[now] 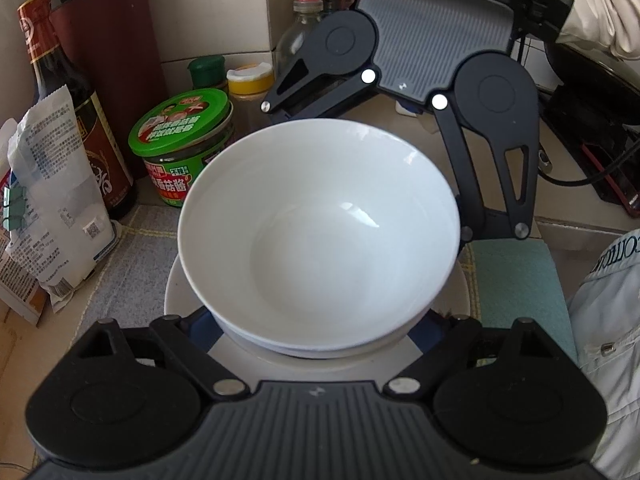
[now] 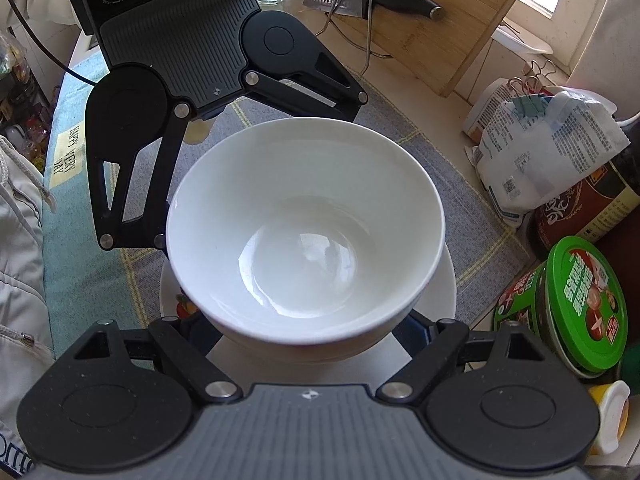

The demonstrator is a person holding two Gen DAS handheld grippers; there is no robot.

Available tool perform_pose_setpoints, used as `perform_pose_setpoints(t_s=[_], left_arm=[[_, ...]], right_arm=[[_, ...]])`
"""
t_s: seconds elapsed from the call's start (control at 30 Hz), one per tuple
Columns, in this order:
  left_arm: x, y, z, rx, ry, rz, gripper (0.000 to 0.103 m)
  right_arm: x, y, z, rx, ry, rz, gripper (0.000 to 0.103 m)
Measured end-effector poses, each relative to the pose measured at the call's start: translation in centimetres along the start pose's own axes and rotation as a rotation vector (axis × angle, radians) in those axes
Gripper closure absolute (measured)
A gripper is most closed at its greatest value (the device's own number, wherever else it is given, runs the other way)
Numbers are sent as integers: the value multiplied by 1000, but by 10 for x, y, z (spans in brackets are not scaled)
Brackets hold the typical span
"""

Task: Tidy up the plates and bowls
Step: 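Lower the bowl stack onto the flower-print plates with both tools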

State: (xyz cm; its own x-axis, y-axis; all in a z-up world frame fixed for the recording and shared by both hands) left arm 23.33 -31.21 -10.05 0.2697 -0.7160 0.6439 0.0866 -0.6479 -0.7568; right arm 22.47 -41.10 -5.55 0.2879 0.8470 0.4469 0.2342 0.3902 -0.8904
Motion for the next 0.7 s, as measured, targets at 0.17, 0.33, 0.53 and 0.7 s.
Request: perform_pose_setpoints(t_s=[0.17,0.33,0.53,0.7], left_arm=[[-3,-1,-4,18,27,-13,11],[-6,-2,-3,33,19,-37,8],[-13,-16,-7,72,-13,-90,5],[-22,-38,-10,155,-50,-131,3]], right_arm=[[0,0,5,-16,-14,2,11],[1,-2,2,-24,13,-13,3],[0,-6,12,-52,-8,3,0],[-4,-17,16,-80,-6,-7,0]])
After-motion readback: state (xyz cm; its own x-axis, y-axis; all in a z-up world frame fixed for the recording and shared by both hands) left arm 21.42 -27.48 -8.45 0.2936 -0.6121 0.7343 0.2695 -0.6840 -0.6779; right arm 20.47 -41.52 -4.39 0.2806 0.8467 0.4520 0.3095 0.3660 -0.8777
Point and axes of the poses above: each gripper's, at about its wrist camera, not at the fingertips, and y roughly the way its jaws point, z to its left, x to its top, the point moved 3 cm from there along y, roughly the way its jaws point, and after that the axes turned 14 degrees about -y, right-handed, at the moved point
